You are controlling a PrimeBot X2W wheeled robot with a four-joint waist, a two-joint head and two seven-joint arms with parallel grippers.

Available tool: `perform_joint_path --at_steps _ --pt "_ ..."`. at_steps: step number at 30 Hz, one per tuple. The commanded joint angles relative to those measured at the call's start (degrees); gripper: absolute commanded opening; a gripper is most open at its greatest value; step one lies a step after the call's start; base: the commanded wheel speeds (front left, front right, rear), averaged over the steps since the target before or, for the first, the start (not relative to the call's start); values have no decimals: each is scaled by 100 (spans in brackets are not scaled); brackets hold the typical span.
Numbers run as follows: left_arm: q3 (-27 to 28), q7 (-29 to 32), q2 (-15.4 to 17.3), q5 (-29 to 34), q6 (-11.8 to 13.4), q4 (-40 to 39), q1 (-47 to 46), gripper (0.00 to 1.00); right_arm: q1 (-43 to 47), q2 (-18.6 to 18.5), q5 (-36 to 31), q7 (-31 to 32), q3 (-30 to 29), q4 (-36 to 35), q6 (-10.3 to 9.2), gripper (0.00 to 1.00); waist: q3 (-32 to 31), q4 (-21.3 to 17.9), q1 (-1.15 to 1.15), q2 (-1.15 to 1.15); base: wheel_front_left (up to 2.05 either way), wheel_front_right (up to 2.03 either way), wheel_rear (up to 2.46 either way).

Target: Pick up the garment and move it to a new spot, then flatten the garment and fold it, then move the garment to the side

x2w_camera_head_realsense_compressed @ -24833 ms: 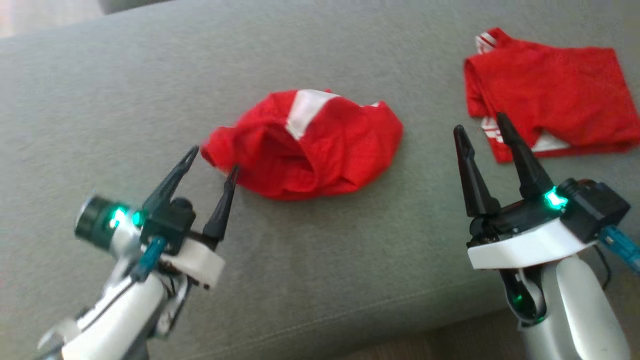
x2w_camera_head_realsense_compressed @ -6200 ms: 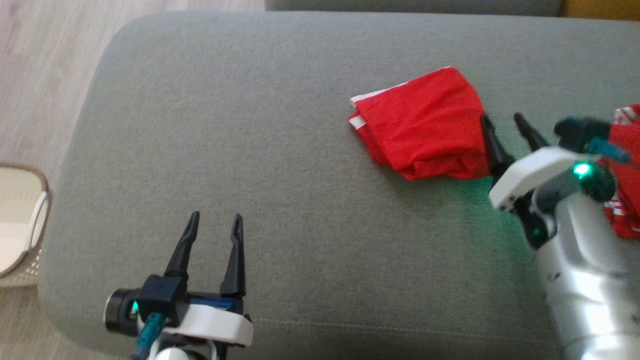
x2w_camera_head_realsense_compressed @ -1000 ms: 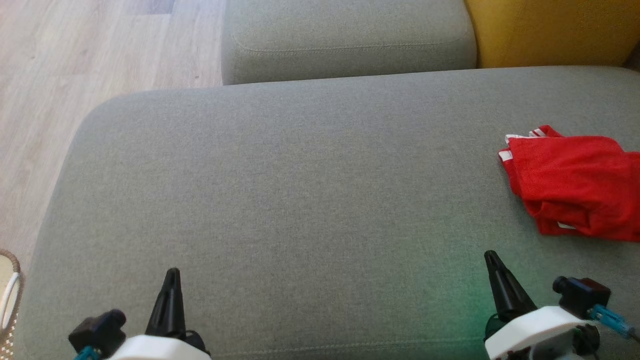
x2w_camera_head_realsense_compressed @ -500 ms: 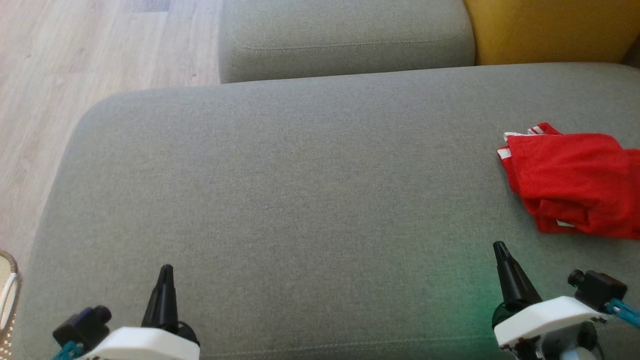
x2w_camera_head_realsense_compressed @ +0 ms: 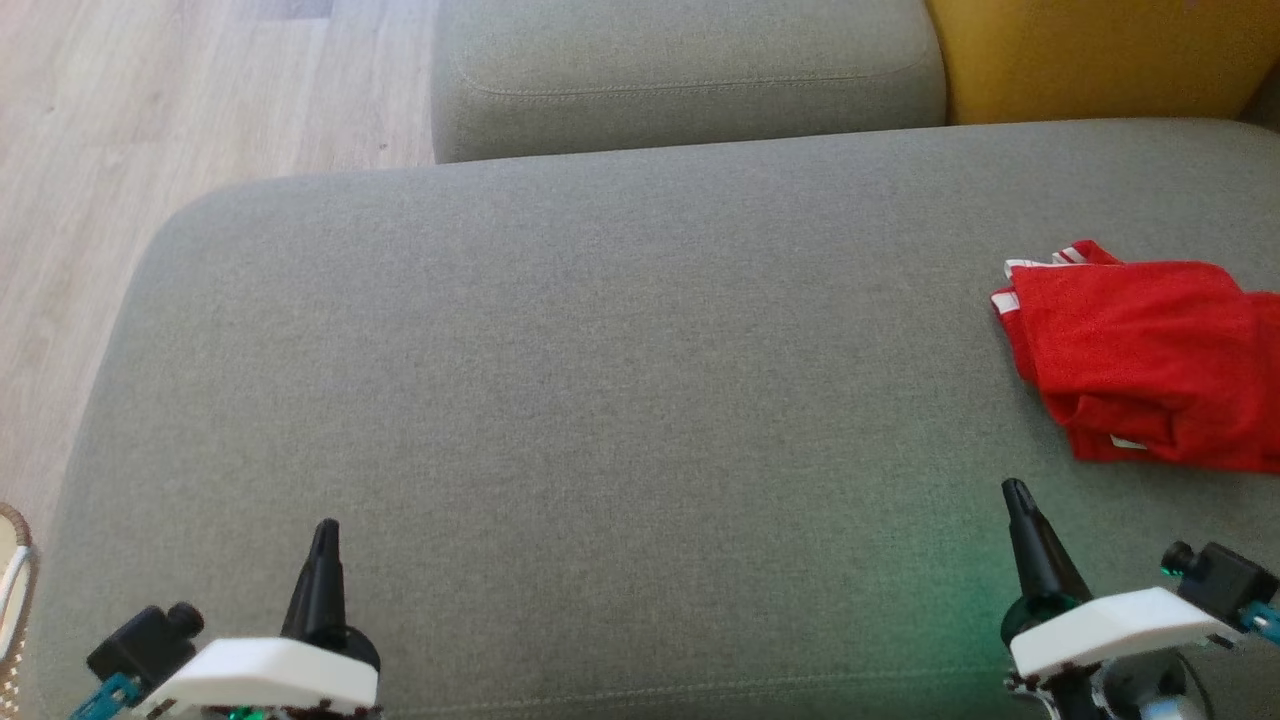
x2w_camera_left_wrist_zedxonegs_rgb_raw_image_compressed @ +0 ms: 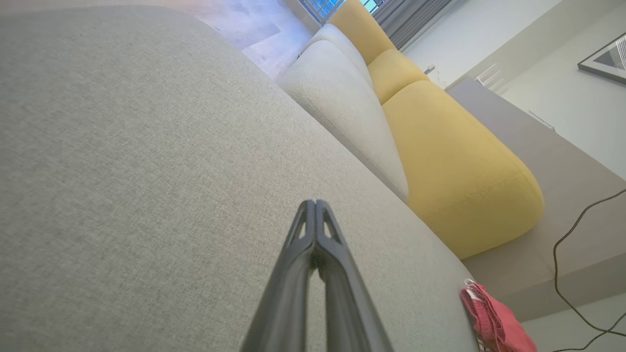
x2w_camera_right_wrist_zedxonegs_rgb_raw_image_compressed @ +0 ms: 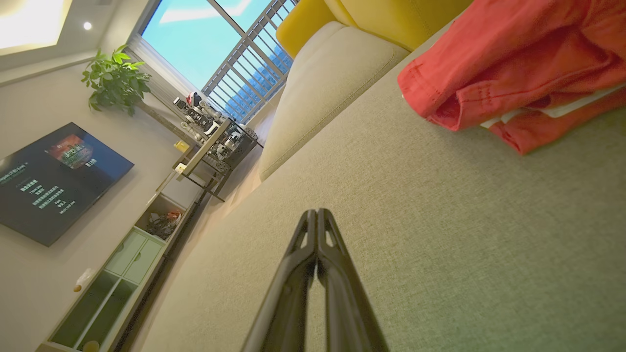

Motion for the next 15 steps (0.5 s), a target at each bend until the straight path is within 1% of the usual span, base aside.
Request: perform_joint_path --at_steps 1,15 --pt "161 16 98 -113 -63 -155 -347 0 -361 -19 132 19 27 -216 -1 0 1 -1 0 0 0 0 0" --pt "323 240 108 -1053 -197 9 -558 0 -446 -19 1100 251 -59 -234 -1 0 37 -33 0 0 0 0 0"
